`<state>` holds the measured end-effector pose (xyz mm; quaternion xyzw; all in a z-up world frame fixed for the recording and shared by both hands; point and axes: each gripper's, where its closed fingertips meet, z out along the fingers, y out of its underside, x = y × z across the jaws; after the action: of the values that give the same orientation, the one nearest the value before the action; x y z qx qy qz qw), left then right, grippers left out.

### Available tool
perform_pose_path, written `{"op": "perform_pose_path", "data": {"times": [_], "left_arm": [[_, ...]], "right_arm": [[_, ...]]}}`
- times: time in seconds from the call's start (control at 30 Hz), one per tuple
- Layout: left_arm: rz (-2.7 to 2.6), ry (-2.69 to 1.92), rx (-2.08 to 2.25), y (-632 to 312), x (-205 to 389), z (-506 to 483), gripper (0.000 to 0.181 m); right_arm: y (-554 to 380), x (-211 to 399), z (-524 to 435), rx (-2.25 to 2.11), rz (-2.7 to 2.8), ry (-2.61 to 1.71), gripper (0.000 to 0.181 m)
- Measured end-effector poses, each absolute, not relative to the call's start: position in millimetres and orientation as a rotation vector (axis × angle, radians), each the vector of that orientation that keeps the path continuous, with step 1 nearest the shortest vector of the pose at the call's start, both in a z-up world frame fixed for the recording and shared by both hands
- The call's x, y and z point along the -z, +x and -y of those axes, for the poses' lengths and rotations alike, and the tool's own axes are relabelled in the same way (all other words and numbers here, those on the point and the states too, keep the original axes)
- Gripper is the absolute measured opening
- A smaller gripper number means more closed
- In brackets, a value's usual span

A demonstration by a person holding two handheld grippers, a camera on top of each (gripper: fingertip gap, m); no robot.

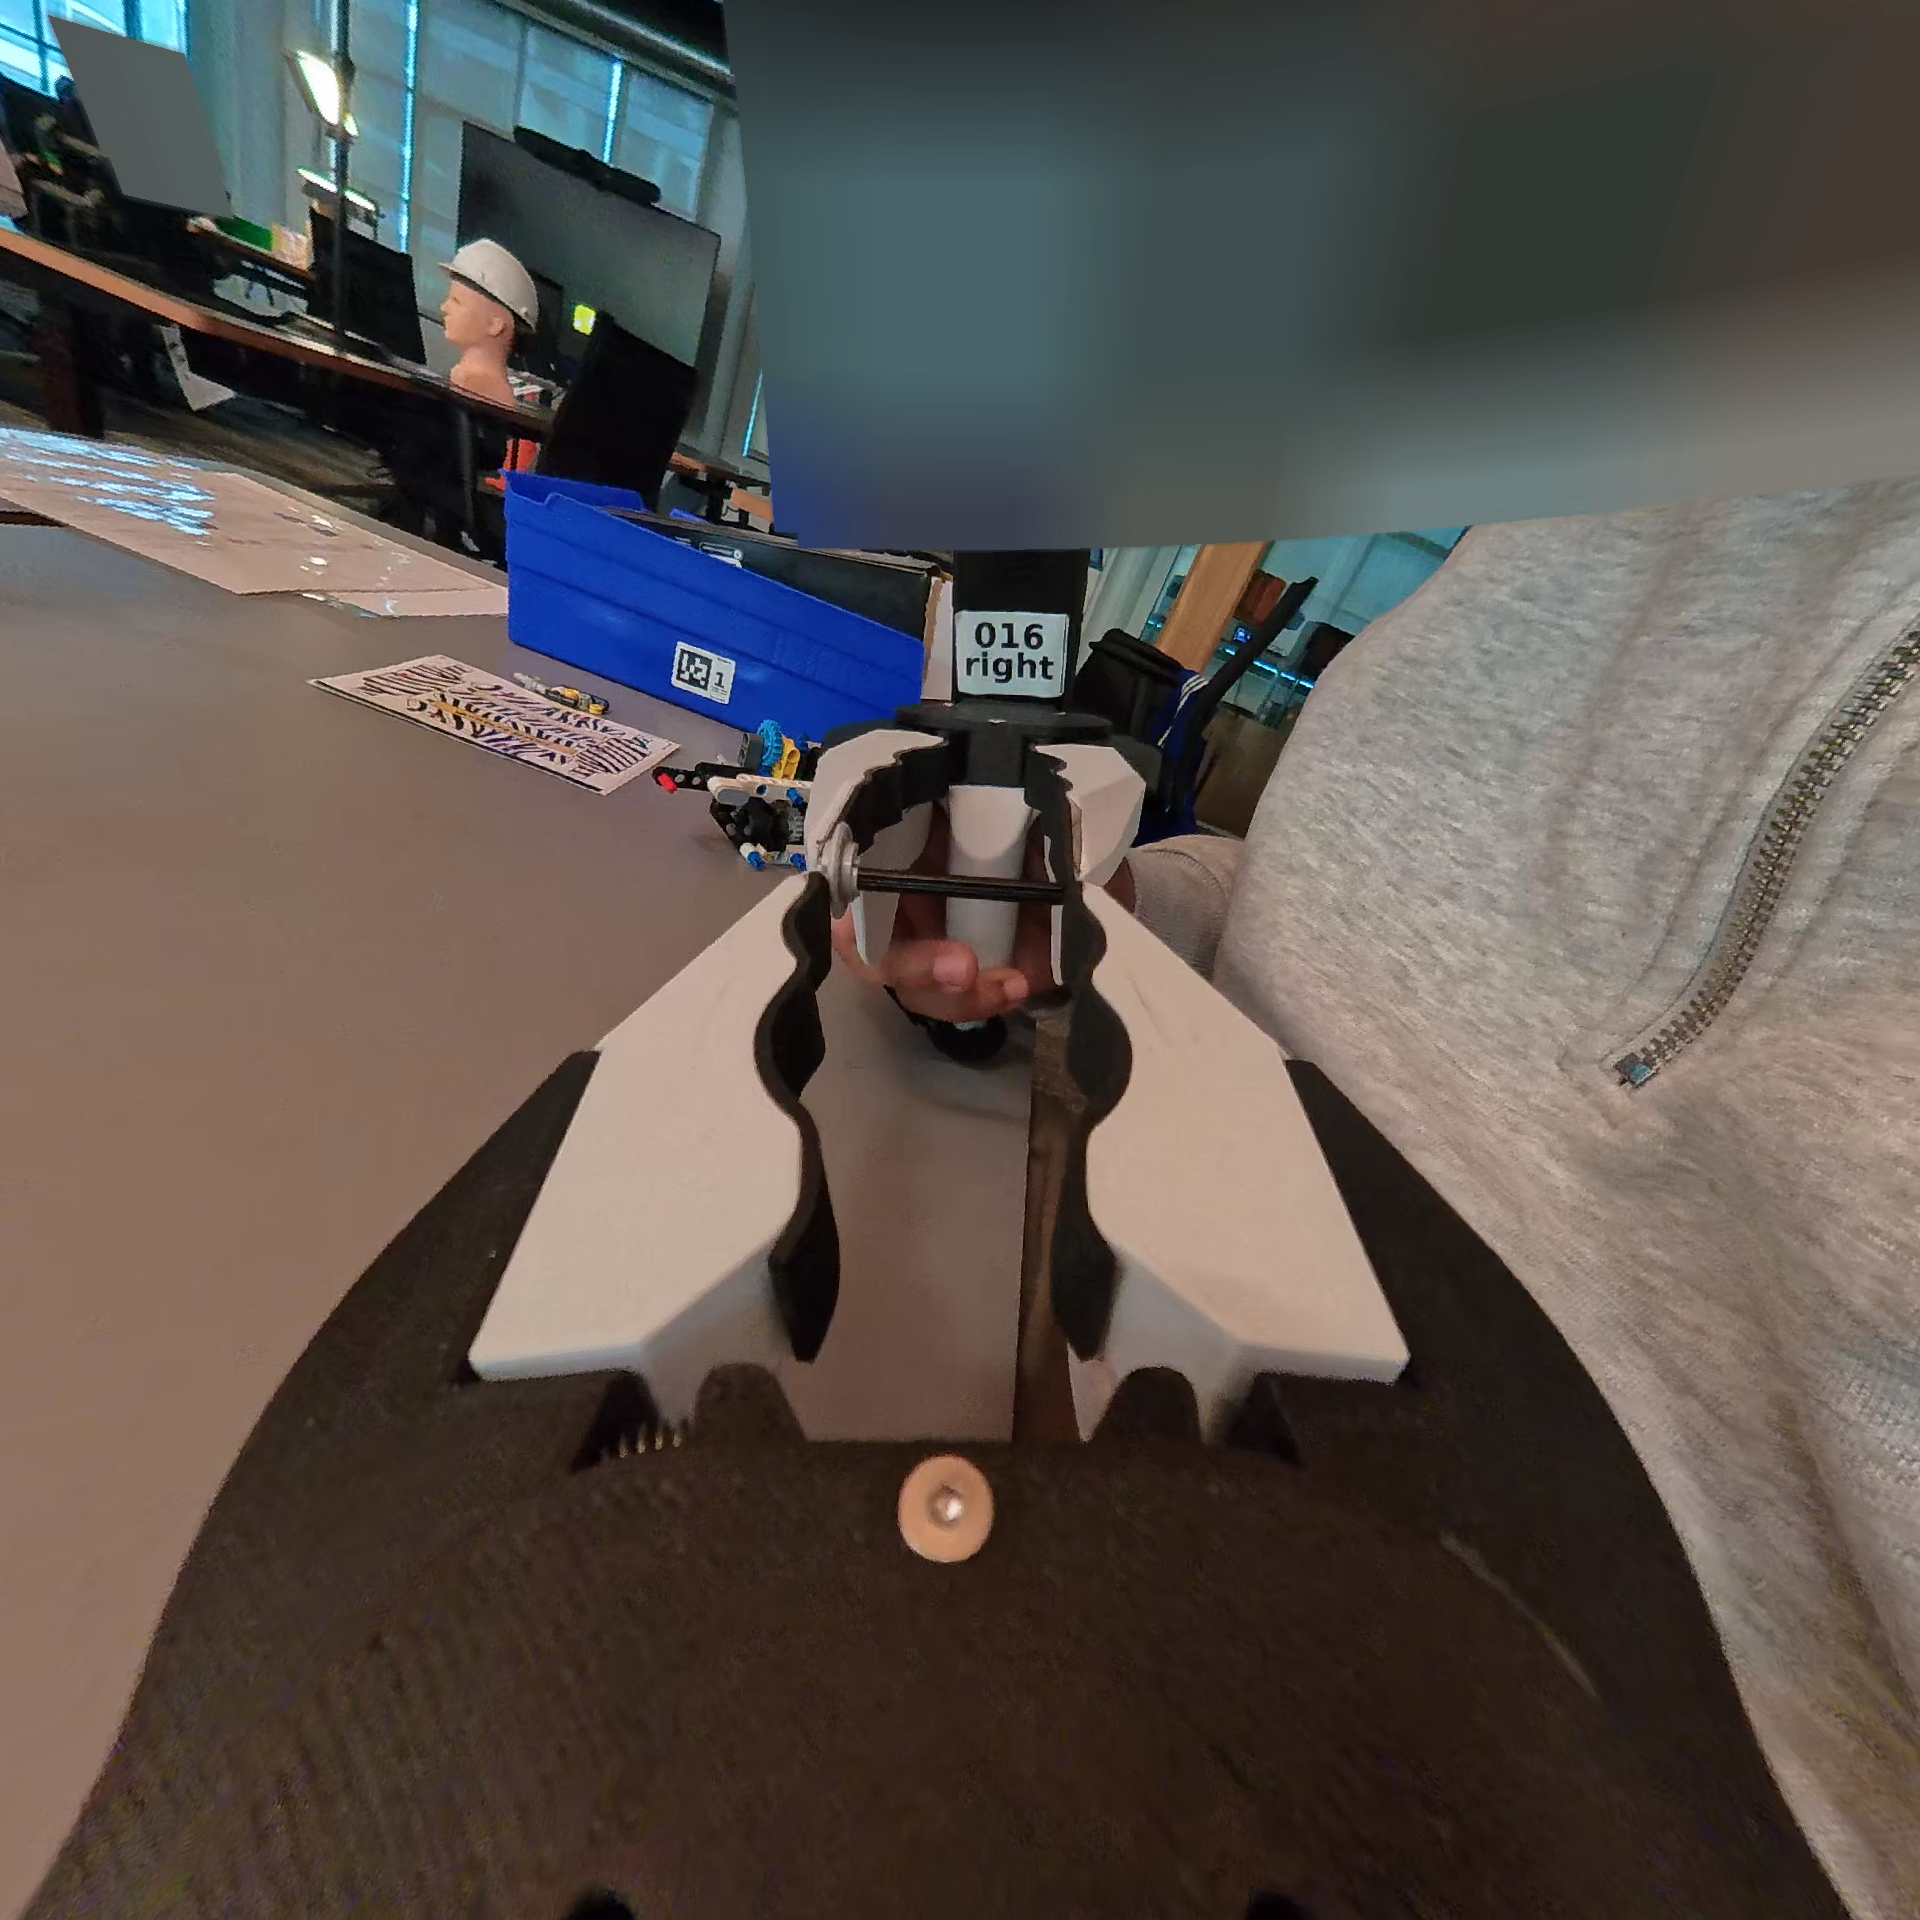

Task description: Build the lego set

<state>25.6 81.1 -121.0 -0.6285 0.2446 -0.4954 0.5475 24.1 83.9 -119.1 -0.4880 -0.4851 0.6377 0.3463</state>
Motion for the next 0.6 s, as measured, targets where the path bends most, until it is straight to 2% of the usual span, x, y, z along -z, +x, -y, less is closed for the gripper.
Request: {"op": "perform_pose_path", "data": {"times": [0.27, 0.3, 0.6], "left_arm": [[-0.578, -1.505, 1.16, 26.0, 122.8, -82.1, 0.04], [-0.572, -1.514, 1.143, 25.2, 123.9, -83.7, 0.027], [-0.558, -1.483, 1.152, 26.1, 117.7, -82.6, 0.027]], "right_arm": [[25.8, 120.7, -82.6, -1.64, 1.288, -1.264, 0.044], [25.7, 121.8, -83.3, -1.624, 1.293, -1.268, 0.031], [25.5, 116.6, -85.1, -1.638, 1.254, -1.258, 0.031]]}}
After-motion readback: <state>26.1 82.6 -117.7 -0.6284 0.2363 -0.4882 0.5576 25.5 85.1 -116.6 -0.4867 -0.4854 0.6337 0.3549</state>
